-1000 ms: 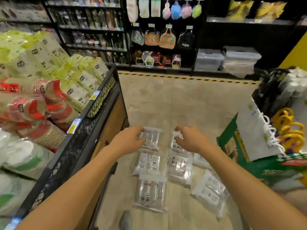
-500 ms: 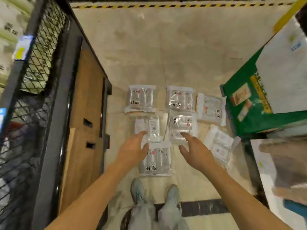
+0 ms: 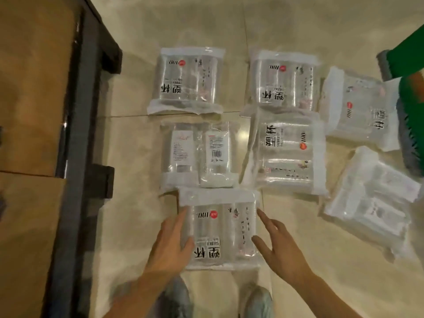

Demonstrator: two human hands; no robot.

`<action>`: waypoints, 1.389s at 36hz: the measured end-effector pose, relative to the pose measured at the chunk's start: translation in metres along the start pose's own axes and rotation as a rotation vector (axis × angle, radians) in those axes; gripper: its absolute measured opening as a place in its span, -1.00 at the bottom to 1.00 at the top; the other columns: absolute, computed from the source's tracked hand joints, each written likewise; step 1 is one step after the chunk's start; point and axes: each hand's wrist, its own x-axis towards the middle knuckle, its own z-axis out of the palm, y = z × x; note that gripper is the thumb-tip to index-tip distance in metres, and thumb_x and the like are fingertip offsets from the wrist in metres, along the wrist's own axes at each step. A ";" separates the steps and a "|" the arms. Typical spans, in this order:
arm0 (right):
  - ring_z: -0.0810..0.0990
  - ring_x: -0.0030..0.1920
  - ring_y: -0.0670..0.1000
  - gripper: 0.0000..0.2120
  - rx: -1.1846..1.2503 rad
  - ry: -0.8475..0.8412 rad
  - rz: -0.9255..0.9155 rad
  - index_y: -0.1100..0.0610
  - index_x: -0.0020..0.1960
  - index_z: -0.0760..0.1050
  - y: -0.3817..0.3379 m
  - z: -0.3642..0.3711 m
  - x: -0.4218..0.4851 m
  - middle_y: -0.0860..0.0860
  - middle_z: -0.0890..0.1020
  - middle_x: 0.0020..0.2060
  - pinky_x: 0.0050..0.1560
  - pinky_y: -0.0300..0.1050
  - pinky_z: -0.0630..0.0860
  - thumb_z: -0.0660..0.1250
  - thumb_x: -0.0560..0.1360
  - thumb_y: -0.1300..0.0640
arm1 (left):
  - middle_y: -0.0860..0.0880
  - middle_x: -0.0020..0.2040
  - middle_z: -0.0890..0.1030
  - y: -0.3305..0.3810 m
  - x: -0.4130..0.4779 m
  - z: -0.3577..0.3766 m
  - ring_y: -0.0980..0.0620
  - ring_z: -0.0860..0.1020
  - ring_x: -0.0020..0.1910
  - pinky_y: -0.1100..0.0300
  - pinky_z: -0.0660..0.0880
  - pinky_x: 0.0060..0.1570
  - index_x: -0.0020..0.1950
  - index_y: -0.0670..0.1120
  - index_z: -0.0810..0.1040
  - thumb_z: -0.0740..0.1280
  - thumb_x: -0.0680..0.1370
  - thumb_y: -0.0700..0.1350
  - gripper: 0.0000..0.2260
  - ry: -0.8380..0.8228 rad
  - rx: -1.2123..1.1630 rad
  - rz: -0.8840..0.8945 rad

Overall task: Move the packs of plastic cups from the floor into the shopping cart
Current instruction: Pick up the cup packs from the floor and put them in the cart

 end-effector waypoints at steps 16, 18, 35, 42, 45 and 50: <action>0.62 0.01 -0.02 -0.27 0.167 0.113 -0.093 -0.60 0.53 -0.21 0.070 0.091 0.104 0.06 0.26 0.49 0.26 -0.06 0.52 0.23 0.59 -0.32 | 0.20 0.31 0.23 -0.089 0.090 0.075 0.25 0.34 0.24 0.22 0.28 0.25 0.45 0.50 -0.15 0.26 0.55 0.21 -0.33 0.004 -0.090 -0.004; 0.59 -0.23 -0.14 -0.27 0.179 0.130 -0.100 -0.59 0.54 -0.18 0.057 0.076 0.090 0.01 0.28 0.45 0.13 -0.16 0.47 0.24 0.59 -0.32 | 0.16 0.32 0.28 -0.075 0.079 0.062 0.28 0.37 0.17 0.27 0.28 0.22 0.46 0.49 -0.12 0.26 0.57 0.16 -0.34 0.030 -0.070 0.015; 0.47 0.22 -0.08 -0.30 0.229 0.365 -0.210 -0.57 0.56 -0.14 -0.167 -0.304 -0.162 -0.06 0.23 0.55 0.36 0.04 0.43 0.22 0.58 -0.38 | 0.38 0.53 -0.04 0.287 -0.138 -0.242 0.26 -0.05 0.54 0.00 0.01 0.53 0.54 0.33 -0.11 0.14 0.55 0.34 -0.35 0.104 -0.061 0.385; 0.24 0.60 0.11 -0.26 0.205 0.474 -0.255 -0.39 0.65 -0.13 -0.250 -0.495 -0.324 0.10 0.32 0.57 0.53 0.15 0.25 0.19 0.61 -0.36 | 0.29 0.51 -0.02 0.485 -0.280 -0.360 0.05 0.08 0.55 0.07 0.06 0.48 0.57 0.24 -0.09 0.16 0.63 0.16 -0.41 0.139 -0.003 0.468; 0.36 0.48 0.15 -0.24 0.177 0.506 -0.246 -0.31 0.68 -0.10 -0.265 -0.558 -0.392 0.20 0.49 0.41 0.52 0.14 0.31 0.19 0.61 -0.37 | 0.18 0.57 0.01 0.550 -0.331 -0.395 -0.02 0.16 0.54 0.07 0.13 0.44 0.57 0.27 -0.11 0.14 0.61 0.20 -0.40 0.111 0.093 0.512; 0.22 0.65 0.15 -0.27 0.227 0.589 -0.230 -0.37 0.65 -0.08 -0.261 -0.625 -0.482 0.00 0.26 0.66 0.59 0.22 0.27 0.21 0.61 -0.37 | 0.18 0.56 0.09 0.631 -0.393 -0.416 -0.04 0.22 0.51 -0.04 0.21 0.43 0.50 0.43 -0.05 0.16 0.52 0.37 -0.39 0.127 0.108 0.594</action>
